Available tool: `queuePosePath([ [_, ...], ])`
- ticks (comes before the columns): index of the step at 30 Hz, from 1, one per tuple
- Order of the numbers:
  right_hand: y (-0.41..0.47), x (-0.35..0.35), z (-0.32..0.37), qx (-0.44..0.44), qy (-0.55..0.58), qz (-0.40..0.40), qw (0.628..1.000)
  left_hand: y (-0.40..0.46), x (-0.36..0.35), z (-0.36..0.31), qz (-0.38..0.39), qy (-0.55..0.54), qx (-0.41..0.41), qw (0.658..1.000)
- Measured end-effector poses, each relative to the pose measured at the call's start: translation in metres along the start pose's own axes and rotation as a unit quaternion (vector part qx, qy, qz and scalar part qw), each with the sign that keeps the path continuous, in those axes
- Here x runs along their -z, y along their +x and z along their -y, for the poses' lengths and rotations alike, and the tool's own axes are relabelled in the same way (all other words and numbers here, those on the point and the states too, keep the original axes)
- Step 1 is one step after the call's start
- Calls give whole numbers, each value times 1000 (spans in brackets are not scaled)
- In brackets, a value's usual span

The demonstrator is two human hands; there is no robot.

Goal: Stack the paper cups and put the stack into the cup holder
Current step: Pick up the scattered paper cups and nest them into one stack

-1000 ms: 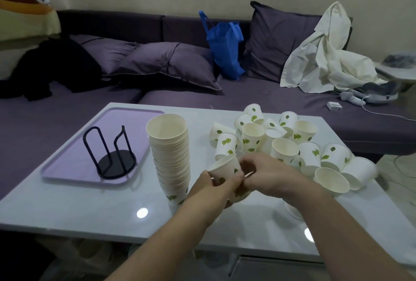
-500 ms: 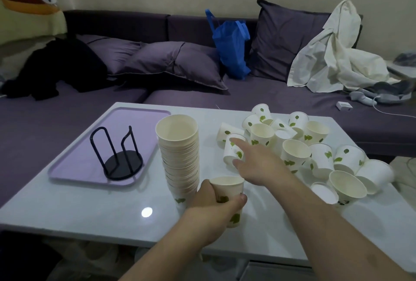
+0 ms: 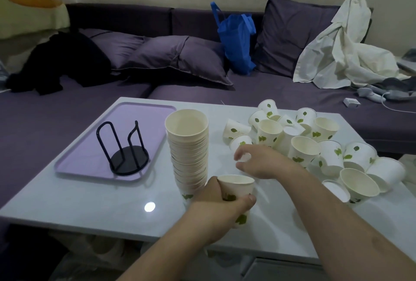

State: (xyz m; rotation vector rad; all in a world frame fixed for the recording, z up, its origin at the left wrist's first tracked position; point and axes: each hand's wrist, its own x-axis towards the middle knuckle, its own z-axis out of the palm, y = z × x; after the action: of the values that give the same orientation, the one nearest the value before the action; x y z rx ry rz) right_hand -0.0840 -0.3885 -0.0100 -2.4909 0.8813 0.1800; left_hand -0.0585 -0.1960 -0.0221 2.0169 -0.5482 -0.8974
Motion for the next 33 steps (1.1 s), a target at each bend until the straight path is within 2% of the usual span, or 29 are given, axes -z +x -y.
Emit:
queuePosePath([
  [5,-32,16,-12,17,60,-43,997,-19,7,-11,4,9,-17,1000],
  [12,-66,23,-19,32,159,-88,983,-47,16,-23,5,-67,-78,995],
  [15,-82,27,-16,25,235,-114,965,-58,20,-28,21,-79,-97,992],
  [20,-106,30,-4,72,382,-120,913,-74,25,-42,31,-86,-156,983],
  [26,-100,24,-2,98,539,-167,820,-92,54,-63,-66,-142,-274,949],
  [31,-98,21,5,127,572,-179,790,-90,99,-77,-183,-233,-336,894],
  [33,-98,20,9,136,579,-183,783,-82,111,-76,-218,-222,-333,890],
])
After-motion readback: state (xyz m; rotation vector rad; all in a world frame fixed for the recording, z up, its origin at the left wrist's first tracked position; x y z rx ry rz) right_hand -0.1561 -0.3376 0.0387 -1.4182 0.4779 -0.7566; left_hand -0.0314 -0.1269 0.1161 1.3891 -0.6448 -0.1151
